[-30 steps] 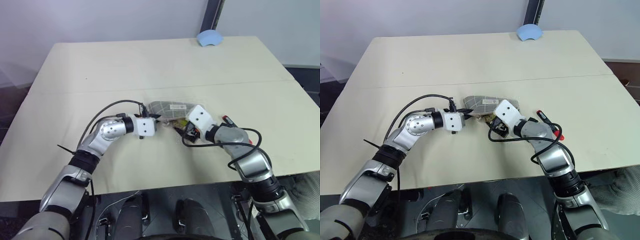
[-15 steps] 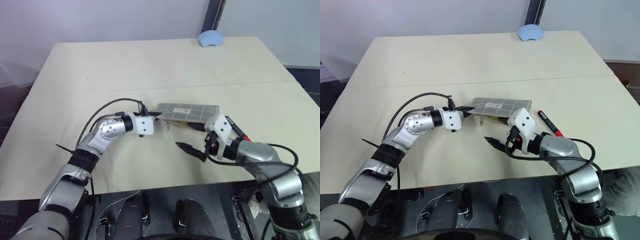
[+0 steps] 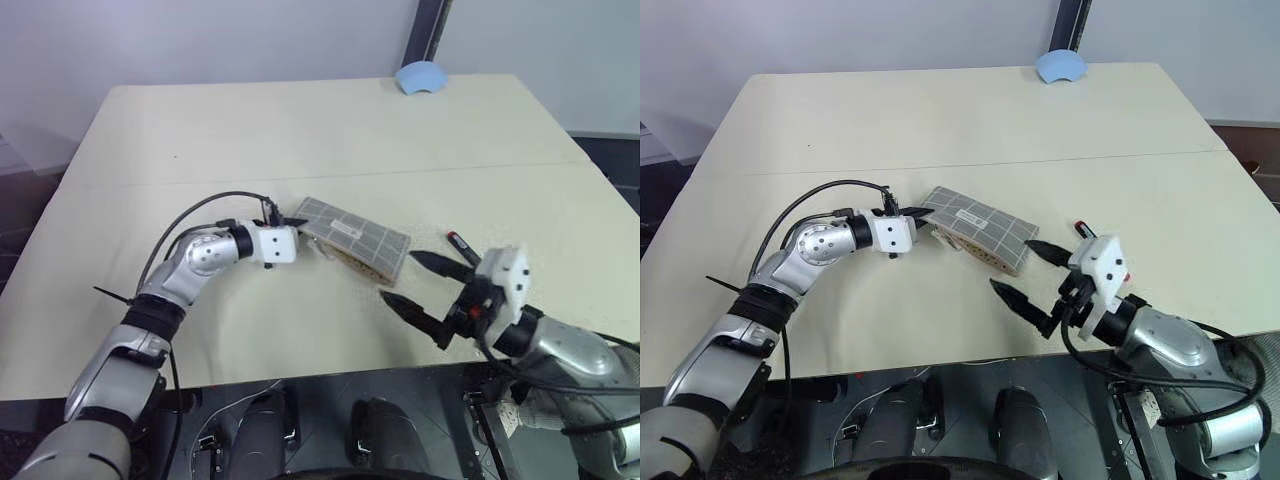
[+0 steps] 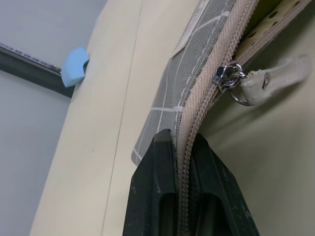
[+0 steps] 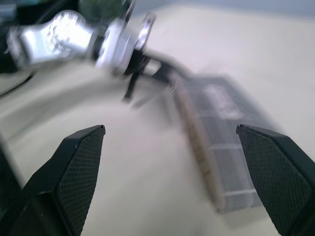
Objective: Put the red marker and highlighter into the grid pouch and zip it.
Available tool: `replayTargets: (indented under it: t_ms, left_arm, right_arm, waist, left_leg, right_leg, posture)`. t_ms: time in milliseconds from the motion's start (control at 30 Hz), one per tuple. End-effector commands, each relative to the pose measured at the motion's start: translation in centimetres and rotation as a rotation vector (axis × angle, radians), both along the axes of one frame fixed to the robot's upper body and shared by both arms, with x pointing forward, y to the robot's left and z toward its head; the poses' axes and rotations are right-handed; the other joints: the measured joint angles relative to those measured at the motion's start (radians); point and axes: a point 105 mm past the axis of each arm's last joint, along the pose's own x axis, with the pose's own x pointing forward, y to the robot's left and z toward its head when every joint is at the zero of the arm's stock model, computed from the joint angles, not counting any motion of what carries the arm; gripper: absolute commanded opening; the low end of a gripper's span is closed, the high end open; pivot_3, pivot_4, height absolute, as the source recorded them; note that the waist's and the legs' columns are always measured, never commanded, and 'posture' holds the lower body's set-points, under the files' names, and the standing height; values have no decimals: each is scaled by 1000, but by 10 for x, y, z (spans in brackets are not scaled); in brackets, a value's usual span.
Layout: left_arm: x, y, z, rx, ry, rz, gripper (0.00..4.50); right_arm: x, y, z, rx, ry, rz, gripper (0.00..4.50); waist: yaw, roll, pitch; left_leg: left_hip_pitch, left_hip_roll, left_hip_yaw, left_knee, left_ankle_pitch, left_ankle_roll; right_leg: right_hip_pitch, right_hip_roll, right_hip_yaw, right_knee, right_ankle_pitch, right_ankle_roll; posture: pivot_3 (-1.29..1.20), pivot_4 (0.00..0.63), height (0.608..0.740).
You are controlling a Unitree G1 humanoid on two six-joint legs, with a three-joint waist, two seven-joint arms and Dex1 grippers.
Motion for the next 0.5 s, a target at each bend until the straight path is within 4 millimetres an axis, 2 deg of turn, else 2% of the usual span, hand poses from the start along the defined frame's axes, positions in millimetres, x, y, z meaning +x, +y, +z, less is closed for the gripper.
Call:
replayTargets:
  t_ms: [33, 167, 300, 400, 500]
  left_arm:
    - [3, 4, 18, -18, -71, 9, 0]
    - [4, 5, 16, -14, -71, 15, 0]
    - [9, 5, 18, -47, -58, 56, 0]
    - [8, -3, 15, -81, -38, 48, 0]
    - [2, -14, 10, -95, -27, 20, 0]
  right_arm:
    - [6, -30, 5, -32, -116, -237, 4444]
    - [1, -42, -17, -123, -77, -338, 4444]
    - [8, -103, -41, -230, 44, -597, 4444]
    - [11, -123, -55, -227, 131, -647, 4444]
    - [22, -136, -73, -149, 235, -692, 4444]
  waist:
    - [1, 0, 0]
    - [-1, 0, 0]
    - [-1, 0, 0]
    - [1, 0, 0]
    - [-3, 0, 0]
  left_leg:
    - [0, 0, 0, 0, 0, 0]
    - [0, 0, 0, 0, 0, 0]
    - [0, 0, 1, 1, 0, 0]
    - [0, -1, 0, 1, 0, 0]
    - [0, 0, 0, 1, 0, 1]
  right_leg:
    - [0, 0, 0, 0, 0, 0]
    - [1, 0, 0, 0, 0, 0]
    - [0, 0, 0, 0, 0, 0]
    - [-1, 0, 0, 0, -1, -3]
    - [1, 0, 0, 0, -1, -2]
  posture:
    - [0, 150, 740]
    - [0, 150, 740]
    - [0, 150, 740]
    - [0, 150, 740]
    - [0, 150, 740]
